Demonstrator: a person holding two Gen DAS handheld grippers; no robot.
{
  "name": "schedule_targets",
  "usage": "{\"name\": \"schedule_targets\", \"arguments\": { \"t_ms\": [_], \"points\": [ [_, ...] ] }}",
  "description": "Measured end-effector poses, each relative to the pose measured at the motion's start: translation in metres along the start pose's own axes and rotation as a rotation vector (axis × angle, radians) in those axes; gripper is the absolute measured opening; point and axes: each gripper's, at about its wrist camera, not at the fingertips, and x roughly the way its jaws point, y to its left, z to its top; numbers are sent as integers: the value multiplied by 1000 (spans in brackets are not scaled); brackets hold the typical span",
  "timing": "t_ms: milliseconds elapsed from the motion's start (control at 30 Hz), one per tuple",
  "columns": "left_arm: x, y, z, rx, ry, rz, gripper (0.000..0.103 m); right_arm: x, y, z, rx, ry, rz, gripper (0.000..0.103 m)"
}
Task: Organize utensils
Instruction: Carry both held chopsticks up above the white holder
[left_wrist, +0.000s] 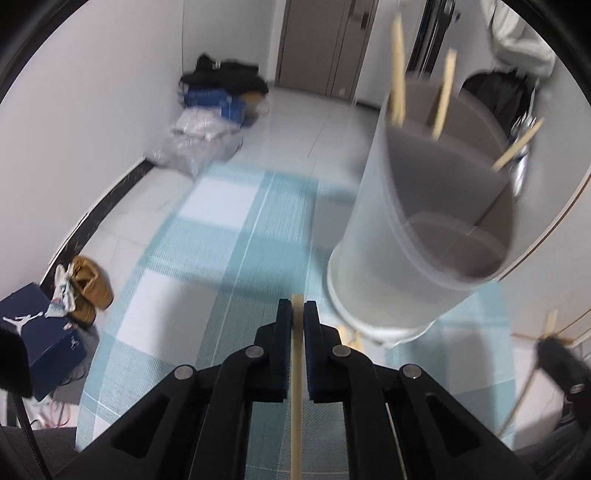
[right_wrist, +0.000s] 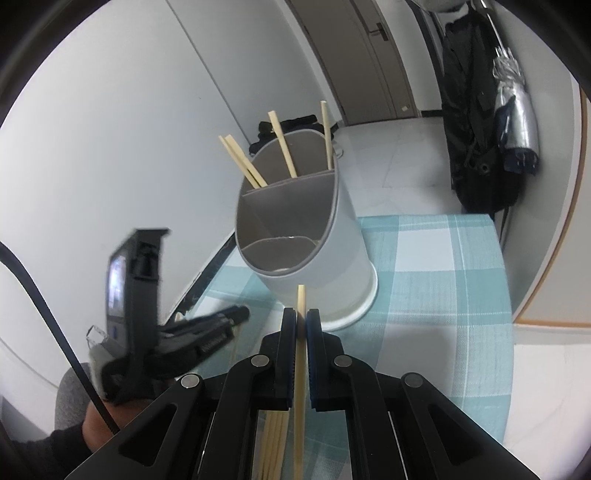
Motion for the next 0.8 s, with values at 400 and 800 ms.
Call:
{"name": "schedule_targets", "arguments": {
  "t_ms": [400, 800],
  "points": [
    [-64, -1, 13, -1, -228, -123, 3, -16, 4, -4, -22, -67, -44, 5],
    [-87, -9, 0, 92, -222, -107, 3, -39, 11, -7, -28, -167, -66, 5]
  ]
}}
